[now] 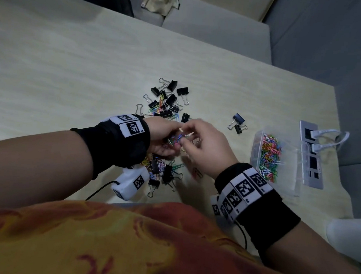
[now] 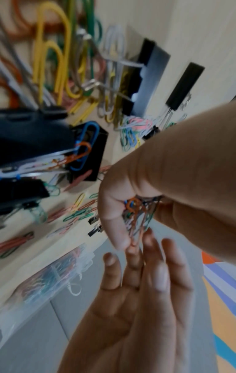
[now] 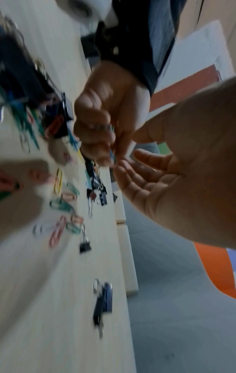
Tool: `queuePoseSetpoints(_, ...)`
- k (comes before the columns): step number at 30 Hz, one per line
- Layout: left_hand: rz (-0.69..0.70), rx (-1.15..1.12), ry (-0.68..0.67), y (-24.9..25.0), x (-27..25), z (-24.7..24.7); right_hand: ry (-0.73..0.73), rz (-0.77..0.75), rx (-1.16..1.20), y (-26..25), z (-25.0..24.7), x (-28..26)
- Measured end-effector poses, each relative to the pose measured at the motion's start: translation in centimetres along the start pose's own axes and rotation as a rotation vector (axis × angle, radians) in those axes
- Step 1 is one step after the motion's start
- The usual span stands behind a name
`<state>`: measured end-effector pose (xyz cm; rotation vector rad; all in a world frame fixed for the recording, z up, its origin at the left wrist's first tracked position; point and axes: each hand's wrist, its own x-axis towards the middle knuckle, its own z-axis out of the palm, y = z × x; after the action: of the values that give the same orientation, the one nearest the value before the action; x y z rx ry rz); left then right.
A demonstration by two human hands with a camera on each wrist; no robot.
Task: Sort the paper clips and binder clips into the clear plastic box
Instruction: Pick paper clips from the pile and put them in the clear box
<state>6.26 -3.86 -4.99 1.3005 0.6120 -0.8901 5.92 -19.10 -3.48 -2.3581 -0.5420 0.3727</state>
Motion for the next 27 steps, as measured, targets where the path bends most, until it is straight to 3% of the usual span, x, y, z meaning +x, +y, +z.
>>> queuePoseSetpoints(3, -0.009, -0.009, 0.032, 0.2, -0.1, -1.1, 0.012, 0.11, -0.136, 2.2, -0.7, 0.1)
queuePoseSetpoints(6, -0.008, -0.017, 0.076, 0.4, -0.3, -2.0, -0.239, 0.17, -0.342, 4.2, 0.4, -0.6)
queuePoseSetpoints(8, -0.005, -0.018, 0.113, 0.5, -0.3, -2.6, -0.34, 0.041, -0.416, 4.5, 1.8, -1.2)
queuePoseSetpoints(11, 0.0, -0.019, 0.146, 0.7, -0.3, -3.1, -0.379, -0.156, -0.472, 4.1, 3.6, -1.0)
queuePoseSetpoints(15, -0.013, -0.016, 0.157, 0.7, -0.4, -3.6, -0.263, -0.312, -0.527, 4.1, 4.3, -0.6)
queuePoseSetpoints(22, -0.023, -0.036, 0.146, 0.4, -0.3, -3.8, -0.276, -0.087, -0.482, 4.3, 3.1, 0.5)
queuePoseSetpoints(27, -0.041, -0.011, 0.083, 0.0, -0.2, -3.1, -0.044, 0.146, -0.163, 1.7, 2.0, 1.2)
